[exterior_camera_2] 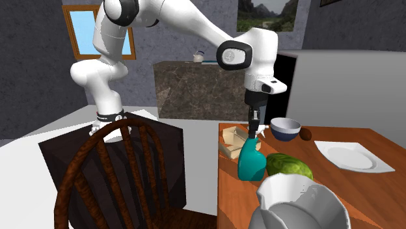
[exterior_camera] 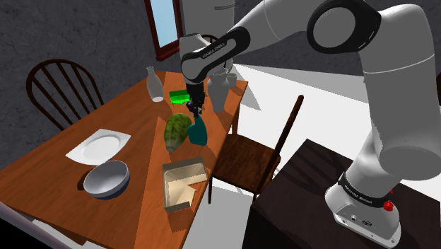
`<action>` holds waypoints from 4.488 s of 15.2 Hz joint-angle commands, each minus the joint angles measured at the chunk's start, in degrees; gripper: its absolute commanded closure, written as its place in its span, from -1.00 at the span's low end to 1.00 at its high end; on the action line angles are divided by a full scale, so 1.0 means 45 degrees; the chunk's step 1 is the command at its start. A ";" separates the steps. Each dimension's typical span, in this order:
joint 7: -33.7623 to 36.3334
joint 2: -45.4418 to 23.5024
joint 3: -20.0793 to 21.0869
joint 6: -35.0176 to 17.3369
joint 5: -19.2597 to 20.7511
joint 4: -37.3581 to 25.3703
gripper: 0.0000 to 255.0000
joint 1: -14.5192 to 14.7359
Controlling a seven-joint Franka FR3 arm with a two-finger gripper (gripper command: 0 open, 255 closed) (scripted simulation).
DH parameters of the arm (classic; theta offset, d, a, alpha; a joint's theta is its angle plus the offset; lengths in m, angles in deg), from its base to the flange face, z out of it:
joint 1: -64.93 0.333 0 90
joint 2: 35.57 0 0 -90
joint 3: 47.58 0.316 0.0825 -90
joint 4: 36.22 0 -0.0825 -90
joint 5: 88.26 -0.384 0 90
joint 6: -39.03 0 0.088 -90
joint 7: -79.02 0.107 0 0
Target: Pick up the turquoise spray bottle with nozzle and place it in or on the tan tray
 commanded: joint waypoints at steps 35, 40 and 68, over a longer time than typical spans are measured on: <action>0.1986 0.3266 0.0736 0.3638 -0.0055 -0.0361 1.00 0.1335; 0.3207 0.3966 0.1201 0.4072 -0.0042 -0.0090 1.00 0.2092; 0.5097 0.3870 0.1863 0.1473 0.0169 0.2440 1.00 0.3163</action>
